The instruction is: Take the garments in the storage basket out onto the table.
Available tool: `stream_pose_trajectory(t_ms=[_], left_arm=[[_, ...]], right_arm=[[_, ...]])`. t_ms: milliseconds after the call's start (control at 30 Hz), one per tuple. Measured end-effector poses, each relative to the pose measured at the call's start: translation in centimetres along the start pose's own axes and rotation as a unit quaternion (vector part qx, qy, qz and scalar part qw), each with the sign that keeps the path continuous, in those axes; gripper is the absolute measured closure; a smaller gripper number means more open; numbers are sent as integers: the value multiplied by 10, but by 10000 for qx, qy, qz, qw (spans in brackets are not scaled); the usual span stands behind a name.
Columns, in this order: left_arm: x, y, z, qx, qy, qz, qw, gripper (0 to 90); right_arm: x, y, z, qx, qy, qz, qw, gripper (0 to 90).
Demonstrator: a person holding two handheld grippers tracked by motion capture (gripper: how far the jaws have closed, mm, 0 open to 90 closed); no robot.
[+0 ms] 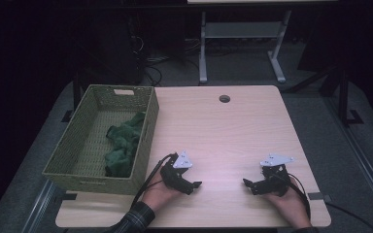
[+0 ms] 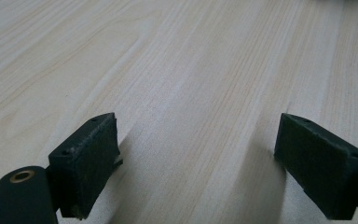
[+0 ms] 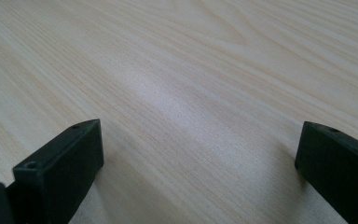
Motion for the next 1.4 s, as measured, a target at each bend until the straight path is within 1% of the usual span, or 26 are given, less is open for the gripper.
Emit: stream_pose_trajectory(t_ms=[100, 200, 333, 367, 400, 500, 567, 667, 700, 733, 833, 900, 933, 967, 1000, 1067, 1100, 1167, 1200, 1300, 1367, 1400], left_arm=[[0, 0, 0, 14, -30, 1, 10000, 128], [0, 0, -1, 80, -75, -6, 9999, 130], [-2, -1, -3, 131, -70, -5, 9999, 132], [-2, -1, -3, 131, -70, -5, 9999, 132], [-3, -1, -5, 75, -56, 3, 10000, 131], [-3, -1, -5, 44, -37, 5, 10000, 131], [-4, -2, -6, 58, -28, -27, 10000, 130], [-6, -1, -7, 135, 23, -119, 9998, 129], [-7, -1, -8, 107, -19, -129, 9999, 127], [-8, 0, -8, 72, -11, -100, 9999, 127], [-10, 2, -10, 68, 10, -50, 10000, 127], [-13, 3, -11, 98, 67, -28, 9999, 127], [-17, 2, -11, 84, 75, -59, 9999, 127], [-19, 3, -12, 75, 89, -13, 9999, 127], [-19, 3, -12, 75, 89, -13, 9999, 127], [-24, 7, -12, 1, 91, 88, 9999, 128], [-26, 7, -12, 27, 104, 84, 9999, 128], [-27, 7, -12, 12, 112, 92, 9999, 128], [-29, 9, -13, -25, 86, 168, 9998, 128], [-30, 10, -13, -70, 83, 198, 9997, 127], [-31, 12, -12, -36, 86, 231, 9997, 128], [-31, 13, -11, -89, 82, 261, 9996, 129]], right_arm=[[0, 0, 0, -2, -1, 2, 10000, 7], [0, 0, 0, -6, -1, 2, 10000, 7], [0, 0, 0, -2, -1, 2, 10000, 7], [0, 0, 0, -2, -1, 2, 10000, 7], [0, 0, 0, -5, -1, 1, 10000, 7], [0, 0, 0, -6, -1, 2, 10000, 7], [0, 0, 0, -3, -3, 1, 10000, 7], [0, 0, 0, -10, -6, 10, 10000, 7], [0, 0, 0, -8, -10, 8, 10000, 7], [0, 0, 0, 1, -20, 6, 10000, 7], [0, 0, 0, 26, -42, -15, 10000, 7], [0, 0, 0, 26, -39, -16, 10000, 7], [0, 0, 0, 5, -33, -2, 10000, 7], [0, 0, 0, 7, -31, 0, 10000, 7], [0, 0, 0, 7, -31, 0, 10000, 7], [0, 0, 0, 12, -36, -6, 10000, 7], [0, 0, 0, 8, -37, 2, 10000, 7], [0, 0, 0, 12, -47, -3, 10000, 7], [0, 0, 0, 7, -45, 1, 10000, 7], [0, 0, 0, 6, -47, 2, 10000, 7], [0, 0, -1, 30, -39, -19, 10000, 7], [0, 0, -1, 30, -39, -19, 10000, 7]])
Point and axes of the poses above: each handheld gripper's, and its own axes: x roughly forward along the jaws, y roughly out of its top, z roughly to its right, the point moved 9 cm from there along x, roughly forward along the jaws, and after that the axes turned 13 degrees about -y, right-handed, at the moved point
